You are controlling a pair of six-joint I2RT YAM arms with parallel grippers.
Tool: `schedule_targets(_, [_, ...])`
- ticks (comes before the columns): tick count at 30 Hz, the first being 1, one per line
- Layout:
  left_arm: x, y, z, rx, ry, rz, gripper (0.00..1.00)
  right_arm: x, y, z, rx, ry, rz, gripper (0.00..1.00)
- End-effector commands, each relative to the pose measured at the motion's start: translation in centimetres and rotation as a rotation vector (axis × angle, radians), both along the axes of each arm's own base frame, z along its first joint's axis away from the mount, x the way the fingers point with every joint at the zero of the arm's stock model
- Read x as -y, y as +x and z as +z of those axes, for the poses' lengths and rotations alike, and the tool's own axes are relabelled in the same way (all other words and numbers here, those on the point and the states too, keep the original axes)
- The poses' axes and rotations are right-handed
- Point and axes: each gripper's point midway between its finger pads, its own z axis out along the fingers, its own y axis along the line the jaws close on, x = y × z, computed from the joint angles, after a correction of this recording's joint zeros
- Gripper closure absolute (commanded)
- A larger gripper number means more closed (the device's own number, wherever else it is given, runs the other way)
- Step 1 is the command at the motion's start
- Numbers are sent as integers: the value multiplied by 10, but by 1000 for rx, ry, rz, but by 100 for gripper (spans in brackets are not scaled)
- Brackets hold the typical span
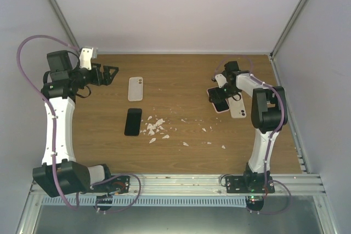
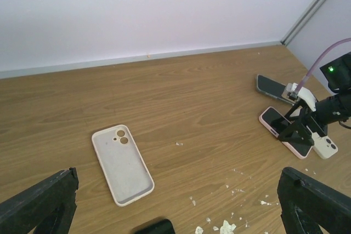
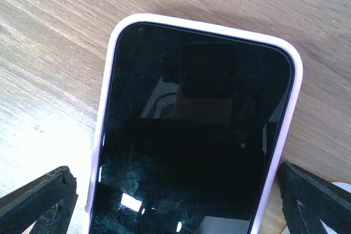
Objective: Take the phone out of the phone case
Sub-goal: Pick up the phone at the center of the board.
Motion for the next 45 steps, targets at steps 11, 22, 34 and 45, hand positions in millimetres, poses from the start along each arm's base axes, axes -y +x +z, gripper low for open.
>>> schedule_targets(11, [1,3,22,64,-12,13,1,-9,-50,-49,-95,-106,47,0])
schedule_targets(22, [-1,1,26,82,2,28,1,-8,-60,-49,-107,-103,81,30])
schedule_targets(34, [14,-2,14,62,1,-98,1,-20,-43,18,170,-227,315,40])
schedule_targets(45, [37,-3,-24,-51,-93,-235,1,-68,-74,53,377,-303,663,40])
